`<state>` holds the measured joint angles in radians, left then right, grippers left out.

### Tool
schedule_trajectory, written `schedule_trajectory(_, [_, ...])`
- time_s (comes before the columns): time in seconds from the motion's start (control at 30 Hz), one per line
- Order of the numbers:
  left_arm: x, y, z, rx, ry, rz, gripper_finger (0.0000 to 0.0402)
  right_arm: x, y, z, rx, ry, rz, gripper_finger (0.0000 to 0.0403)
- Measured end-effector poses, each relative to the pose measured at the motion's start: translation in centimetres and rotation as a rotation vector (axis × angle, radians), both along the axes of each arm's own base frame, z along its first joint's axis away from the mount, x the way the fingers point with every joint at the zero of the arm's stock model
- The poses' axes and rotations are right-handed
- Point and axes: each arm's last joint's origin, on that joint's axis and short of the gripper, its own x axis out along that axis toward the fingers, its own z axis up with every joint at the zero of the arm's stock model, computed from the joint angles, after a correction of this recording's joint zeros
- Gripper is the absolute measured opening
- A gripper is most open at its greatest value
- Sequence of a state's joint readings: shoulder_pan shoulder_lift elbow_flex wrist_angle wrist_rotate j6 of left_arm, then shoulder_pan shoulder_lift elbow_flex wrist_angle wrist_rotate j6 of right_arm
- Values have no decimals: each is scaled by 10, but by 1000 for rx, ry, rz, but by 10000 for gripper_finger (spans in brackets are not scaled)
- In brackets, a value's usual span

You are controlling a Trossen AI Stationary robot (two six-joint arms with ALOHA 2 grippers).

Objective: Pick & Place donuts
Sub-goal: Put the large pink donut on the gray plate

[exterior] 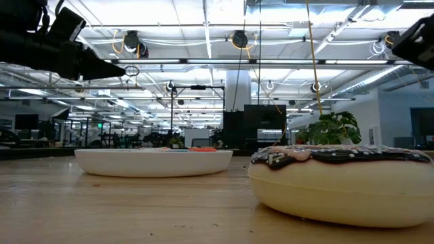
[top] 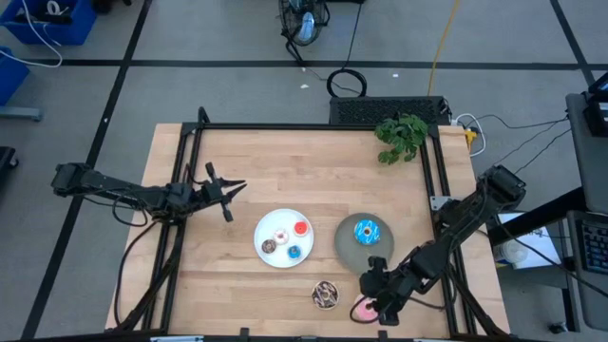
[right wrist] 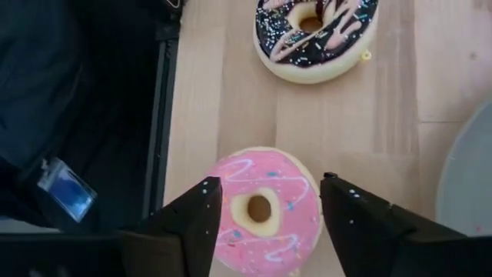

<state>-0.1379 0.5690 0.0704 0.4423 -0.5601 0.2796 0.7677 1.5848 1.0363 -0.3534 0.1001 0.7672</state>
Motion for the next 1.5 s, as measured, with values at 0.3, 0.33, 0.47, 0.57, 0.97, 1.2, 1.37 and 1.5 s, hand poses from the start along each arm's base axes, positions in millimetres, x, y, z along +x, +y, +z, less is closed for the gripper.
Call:
schedule_trajectory(0.3, [0, 0, 0, 1, 0, 0, 49, -10, -8, -23, -14, 52, 9, 231])
schedule_trajectory(0.33, [0, 0, 0, 4, 2, 0, 49, -11, -8, -24, -17, 53, 9, 233])
schedule_trajectory(0.47, [0, 0, 0, 16, 7, 1, 49, -8, -7, -30, -24, 57, 9, 235])
schedule_trajectory(0.57, [0, 0, 0, 21, 10, 0, 49, -3, -4, -42, -29, 71, 32, 235])
schedule_trajectory(0.97, [0, 0, 0, 3, 0, 1, 49, 1, 0, -74, -5, 229, -39, 234])
schedule_trajectory(1.2, [0, 0, 0, 12, 4, 1, 49, 5, -8, -54, 36, 207, -99, 143])
schedule_trajectory(1.37, [0, 0, 0, 12, 3, 1, 49, 10, -8, -21, 2, 71, -66, 22])
schedule_trajectory(1.5, [0, 0, 0, 6, 6, 1, 49, 16, -11, 1, -29, 73, -65, 20])
